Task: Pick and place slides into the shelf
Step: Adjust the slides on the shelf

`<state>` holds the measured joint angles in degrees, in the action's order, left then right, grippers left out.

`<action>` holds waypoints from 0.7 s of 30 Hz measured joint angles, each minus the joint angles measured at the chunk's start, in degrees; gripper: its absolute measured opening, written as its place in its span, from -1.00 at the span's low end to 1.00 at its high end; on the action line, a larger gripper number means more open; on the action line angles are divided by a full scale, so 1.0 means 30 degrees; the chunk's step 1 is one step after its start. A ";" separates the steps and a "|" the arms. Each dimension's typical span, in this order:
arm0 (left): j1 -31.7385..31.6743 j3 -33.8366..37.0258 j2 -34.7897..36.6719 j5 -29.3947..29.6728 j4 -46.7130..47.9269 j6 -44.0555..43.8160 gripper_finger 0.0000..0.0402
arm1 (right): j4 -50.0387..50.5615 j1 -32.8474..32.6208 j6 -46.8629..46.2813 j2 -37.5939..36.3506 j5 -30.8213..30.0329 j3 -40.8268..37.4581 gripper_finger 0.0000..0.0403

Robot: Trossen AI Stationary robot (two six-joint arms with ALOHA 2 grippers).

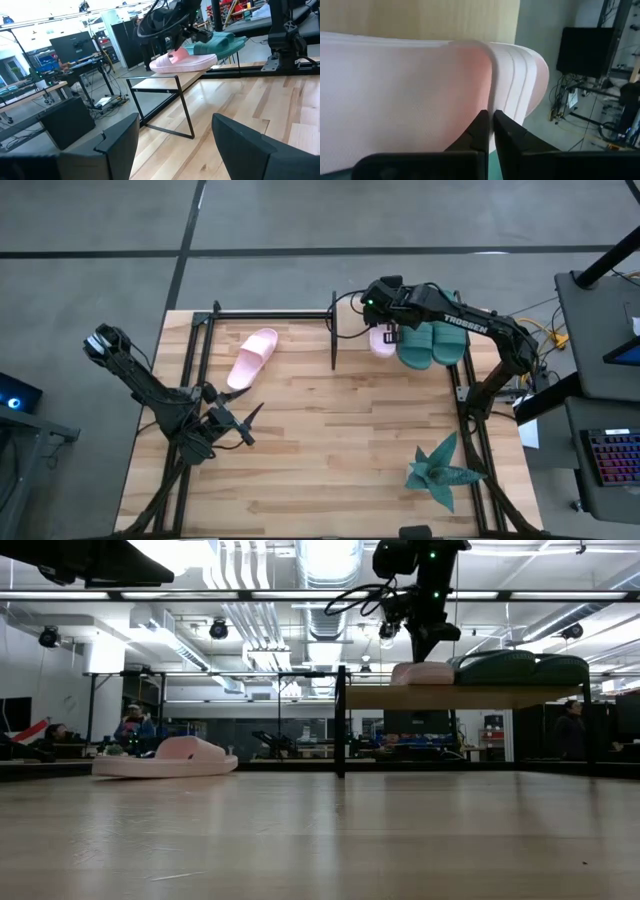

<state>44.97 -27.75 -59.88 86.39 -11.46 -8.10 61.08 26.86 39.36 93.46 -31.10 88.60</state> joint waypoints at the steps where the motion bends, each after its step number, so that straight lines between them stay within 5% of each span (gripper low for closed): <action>1: -0.0006 0.0000 0.0000 0.0000 0.0005 -0.0007 0.17 | 0.0049 -0.0090 0.0062 -0.0082 0.0015 0.0000 -0.94; 21: -0.0001 0.0000 0.0001 0.0000 -0.0001 -0.0013 0.17 | 0.0072 -0.0079 -0.0656 -0.0485 0.0861 -0.0095 -0.94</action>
<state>44.97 -27.75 -59.87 86.39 -11.46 -8.14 61.30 26.63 37.39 92.01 -28.52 88.31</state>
